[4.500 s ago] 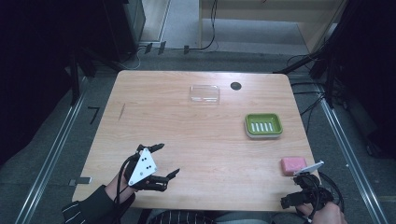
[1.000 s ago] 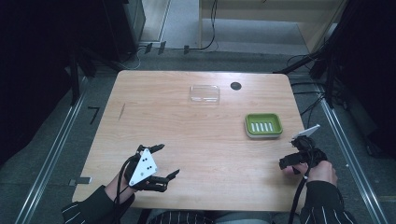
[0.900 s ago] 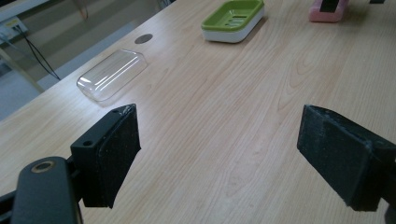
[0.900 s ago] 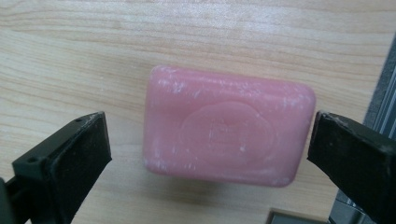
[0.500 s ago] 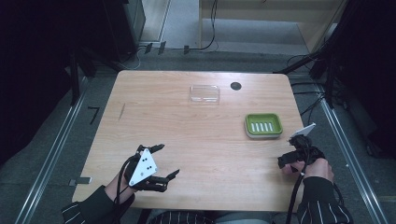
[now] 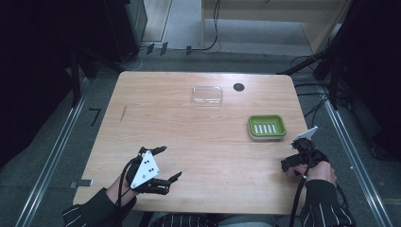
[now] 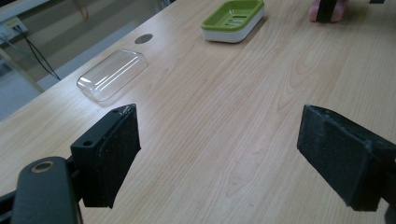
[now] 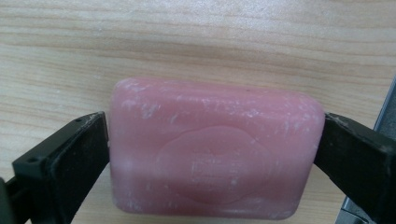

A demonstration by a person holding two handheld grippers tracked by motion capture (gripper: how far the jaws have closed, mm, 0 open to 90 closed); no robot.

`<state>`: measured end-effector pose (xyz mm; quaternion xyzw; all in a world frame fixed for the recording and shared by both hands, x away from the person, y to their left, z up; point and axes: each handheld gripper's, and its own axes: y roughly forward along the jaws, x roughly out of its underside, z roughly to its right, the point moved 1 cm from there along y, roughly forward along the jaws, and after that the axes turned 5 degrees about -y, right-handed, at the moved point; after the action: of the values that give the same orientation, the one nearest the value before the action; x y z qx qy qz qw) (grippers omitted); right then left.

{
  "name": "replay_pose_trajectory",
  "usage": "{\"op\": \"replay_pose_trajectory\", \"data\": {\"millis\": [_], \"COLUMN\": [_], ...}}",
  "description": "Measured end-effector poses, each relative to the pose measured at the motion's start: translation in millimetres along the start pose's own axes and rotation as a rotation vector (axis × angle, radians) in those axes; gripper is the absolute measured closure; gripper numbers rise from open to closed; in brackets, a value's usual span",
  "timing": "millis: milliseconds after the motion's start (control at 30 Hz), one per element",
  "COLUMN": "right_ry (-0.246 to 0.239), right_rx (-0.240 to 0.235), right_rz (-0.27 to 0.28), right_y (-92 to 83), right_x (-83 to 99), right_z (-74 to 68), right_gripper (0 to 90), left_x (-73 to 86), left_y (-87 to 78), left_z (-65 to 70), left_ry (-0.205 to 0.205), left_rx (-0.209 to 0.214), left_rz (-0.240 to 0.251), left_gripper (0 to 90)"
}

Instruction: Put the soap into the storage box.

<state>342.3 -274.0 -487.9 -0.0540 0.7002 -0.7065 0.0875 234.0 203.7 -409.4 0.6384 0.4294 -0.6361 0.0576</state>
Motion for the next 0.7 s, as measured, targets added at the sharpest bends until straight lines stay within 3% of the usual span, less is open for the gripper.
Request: {"op": "replay_pose_trajectory", "data": {"millis": [133,267,700], "right_ry": [-0.001,-0.001,0.014], "right_rx": [0.003,0.004,-0.019], "right_rz": [-0.007,-0.001,-0.008], "right_y": [1.4,-0.2,0.9], "right_x": [0.2,0.4,1.5], "right_z": [0.6,-0.6,0.8], "right_gripper": [1.2,10.9,11.4], "left_x": [-0.1,0.0,-0.1], "left_y": [0.1,0.0,0.2], "left_z": [-0.1,0.1,0.1], "left_ry": [0.002,0.001,0.002], "left_rx": [0.001,0.001,0.001], "left_rz": [-0.001,0.000,0.000], "left_gripper": [14.0,14.0,14.0]}}
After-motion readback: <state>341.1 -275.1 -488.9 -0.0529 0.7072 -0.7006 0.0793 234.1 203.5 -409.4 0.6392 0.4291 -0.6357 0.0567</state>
